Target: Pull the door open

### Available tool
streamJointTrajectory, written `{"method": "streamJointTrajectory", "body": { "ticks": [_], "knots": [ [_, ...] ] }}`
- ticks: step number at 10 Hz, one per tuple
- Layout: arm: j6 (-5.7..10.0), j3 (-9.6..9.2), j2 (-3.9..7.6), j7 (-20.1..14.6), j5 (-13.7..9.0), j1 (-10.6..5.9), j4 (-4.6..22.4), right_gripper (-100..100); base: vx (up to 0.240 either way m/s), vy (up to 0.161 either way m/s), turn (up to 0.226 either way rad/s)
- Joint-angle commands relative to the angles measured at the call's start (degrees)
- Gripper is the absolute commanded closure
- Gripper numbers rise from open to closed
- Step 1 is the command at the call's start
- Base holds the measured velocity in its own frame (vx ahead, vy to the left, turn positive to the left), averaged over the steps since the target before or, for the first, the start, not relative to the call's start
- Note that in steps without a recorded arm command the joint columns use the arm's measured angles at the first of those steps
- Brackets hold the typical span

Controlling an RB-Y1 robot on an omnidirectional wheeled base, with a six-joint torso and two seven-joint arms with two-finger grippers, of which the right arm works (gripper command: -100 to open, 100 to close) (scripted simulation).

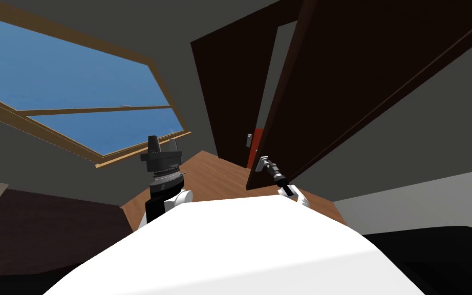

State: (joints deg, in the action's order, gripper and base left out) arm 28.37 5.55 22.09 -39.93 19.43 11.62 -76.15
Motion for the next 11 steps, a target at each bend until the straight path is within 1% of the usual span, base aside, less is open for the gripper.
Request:
{"method": "streamJointTrajectory", "body": {
  "ticks": [1, 2, 3, 4, 7, 8, 9, 11],
  "knots": [
    [1.79, -0.68, 0.60, -1.0, 0.4, 0.90, -0.2, 100, -0.187, -0.072, 0.113],
    [2.30, -0.77, 0.91, -1.3, 0.5, 1.16, -0.2, 100, -0.151, -0.082, 0.072],
    [3.36, -0.95, 1.54, -2.1, 0.7, 1.69, -0.2, 100, -0.145, -0.101, 0.128],
    [3.88, -1.04, 1.85, -2.4, 0.8, 1.95, -0.2, 100, -0.139, -0.073, 0.100],
    [6.51, -1.50, 3.43, -4.3, 1.4, 3.27, -0.3, 100, -0.182, -0.091, 0.114],
    [5.74, -0.81, 3.46, -3.9, 1.1, 2.65, 0.0, 100, -0.086, -0.056, 0.019],
    [7.24, -1.03, 4.11, -4.6, 1.4, 3.29, 0.3, 100, -0.131, -0.061, 0.099],
    [9.10, -1.23, 4.96, -5.4, 1.7, 3.91, 0.6, 100, -0.213, -0.113, 0.149]
  ]
}}
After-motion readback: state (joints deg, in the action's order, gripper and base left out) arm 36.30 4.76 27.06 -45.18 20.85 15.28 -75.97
